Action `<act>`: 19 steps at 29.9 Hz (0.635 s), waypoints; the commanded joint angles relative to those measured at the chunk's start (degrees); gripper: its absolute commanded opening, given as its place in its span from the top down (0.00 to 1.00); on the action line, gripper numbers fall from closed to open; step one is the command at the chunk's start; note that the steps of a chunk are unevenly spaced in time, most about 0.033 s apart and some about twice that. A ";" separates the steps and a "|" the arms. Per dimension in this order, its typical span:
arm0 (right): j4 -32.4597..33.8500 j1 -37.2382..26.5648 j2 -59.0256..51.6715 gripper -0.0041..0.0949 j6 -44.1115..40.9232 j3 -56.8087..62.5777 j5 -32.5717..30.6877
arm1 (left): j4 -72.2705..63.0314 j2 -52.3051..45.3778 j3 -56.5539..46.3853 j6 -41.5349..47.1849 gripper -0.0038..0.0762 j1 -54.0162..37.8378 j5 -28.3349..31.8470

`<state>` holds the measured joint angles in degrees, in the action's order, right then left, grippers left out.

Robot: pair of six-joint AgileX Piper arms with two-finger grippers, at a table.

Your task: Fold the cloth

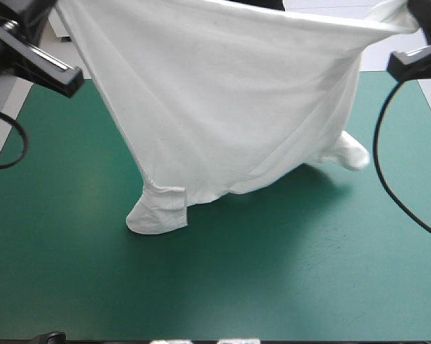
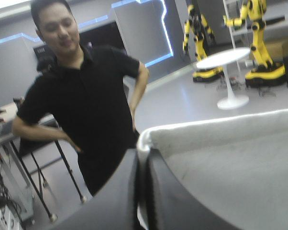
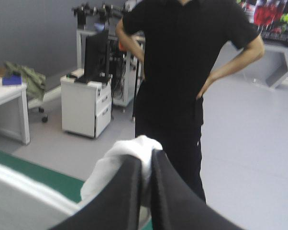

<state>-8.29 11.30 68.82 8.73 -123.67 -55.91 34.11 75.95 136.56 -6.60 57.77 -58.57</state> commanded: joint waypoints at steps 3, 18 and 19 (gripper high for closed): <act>0.58 -0.34 -2.03 0.98 -1.45 -7.43 6.57 | 0.65 -1.24 6.38 -3.33 0.96 0.35 11.22; 0.04 -0.34 -2.80 0.98 -1.61 -11.40 6.55 | -4.11 -1.24 7.73 -7.60 0.96 0.35 9.33; 0.42 -0.34 -2.80 0.98 -1.61 -11.40 6.71 | -3.70 -1.24 7.73 -7.34 0.96 0.35 9.24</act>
<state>-8.74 11.30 66.49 7.04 -134.14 -54.29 29.80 75.29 143.43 -14.94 57.77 -53.23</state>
